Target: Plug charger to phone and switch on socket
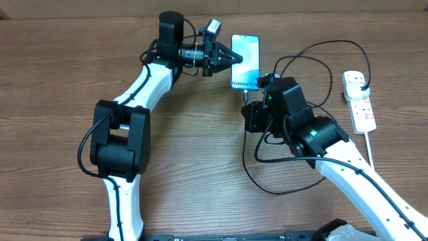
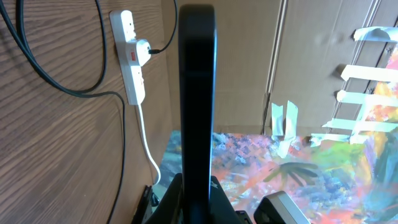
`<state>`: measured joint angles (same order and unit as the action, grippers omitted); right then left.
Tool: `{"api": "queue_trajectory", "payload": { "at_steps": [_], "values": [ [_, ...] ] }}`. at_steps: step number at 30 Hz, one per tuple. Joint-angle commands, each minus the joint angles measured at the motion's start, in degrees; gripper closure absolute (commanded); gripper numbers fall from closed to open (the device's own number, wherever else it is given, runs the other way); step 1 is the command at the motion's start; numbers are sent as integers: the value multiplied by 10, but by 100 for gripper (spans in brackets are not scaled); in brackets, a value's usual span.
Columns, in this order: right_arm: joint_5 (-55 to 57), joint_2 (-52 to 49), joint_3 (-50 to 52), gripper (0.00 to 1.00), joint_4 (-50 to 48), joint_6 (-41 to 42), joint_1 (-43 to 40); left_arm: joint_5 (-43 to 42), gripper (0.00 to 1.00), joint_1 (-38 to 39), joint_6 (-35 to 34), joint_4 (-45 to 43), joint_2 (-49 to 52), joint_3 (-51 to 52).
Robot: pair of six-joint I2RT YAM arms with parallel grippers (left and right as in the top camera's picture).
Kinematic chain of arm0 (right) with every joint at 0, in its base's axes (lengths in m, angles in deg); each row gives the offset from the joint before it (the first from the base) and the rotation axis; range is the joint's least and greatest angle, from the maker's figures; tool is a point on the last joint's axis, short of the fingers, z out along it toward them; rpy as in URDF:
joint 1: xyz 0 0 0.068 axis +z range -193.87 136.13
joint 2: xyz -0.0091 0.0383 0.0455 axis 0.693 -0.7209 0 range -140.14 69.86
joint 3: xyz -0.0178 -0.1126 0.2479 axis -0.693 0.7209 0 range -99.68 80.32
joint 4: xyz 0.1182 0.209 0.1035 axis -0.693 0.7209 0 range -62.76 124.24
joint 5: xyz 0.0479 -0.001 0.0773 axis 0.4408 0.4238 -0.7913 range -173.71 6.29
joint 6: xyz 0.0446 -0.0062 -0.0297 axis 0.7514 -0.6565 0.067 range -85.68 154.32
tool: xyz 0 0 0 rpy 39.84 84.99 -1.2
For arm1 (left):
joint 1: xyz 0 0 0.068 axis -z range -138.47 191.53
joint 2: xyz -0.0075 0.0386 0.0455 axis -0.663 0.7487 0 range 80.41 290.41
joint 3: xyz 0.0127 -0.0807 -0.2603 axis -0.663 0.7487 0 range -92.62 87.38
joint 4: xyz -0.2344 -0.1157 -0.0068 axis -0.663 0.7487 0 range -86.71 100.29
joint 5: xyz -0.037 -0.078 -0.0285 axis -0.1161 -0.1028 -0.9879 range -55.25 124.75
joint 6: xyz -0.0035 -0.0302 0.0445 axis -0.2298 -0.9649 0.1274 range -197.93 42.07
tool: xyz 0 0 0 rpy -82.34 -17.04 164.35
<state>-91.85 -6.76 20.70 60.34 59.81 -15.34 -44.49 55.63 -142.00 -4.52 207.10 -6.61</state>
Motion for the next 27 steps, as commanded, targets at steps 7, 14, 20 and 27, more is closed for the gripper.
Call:
{"api": "queue_trajectory", "payload": {
  "at_steps": [7,14,20,27],
  "values": [
    [6,-1,-4,96,-2,-2,0,-18,96,-3,24,-6,-6,-9],
    [6,-1,-4,96,-7,-2,0,-17,96,-3,50,-6,-6,-9],
    [6,-1,-4,96,-7,-2,0,-18,96,-3,32,-6,-6,-9],
    [6,-1,-4,96,-7,-2,0,-16,96,-3,-26,-6,-6,-9]
  ]
}}
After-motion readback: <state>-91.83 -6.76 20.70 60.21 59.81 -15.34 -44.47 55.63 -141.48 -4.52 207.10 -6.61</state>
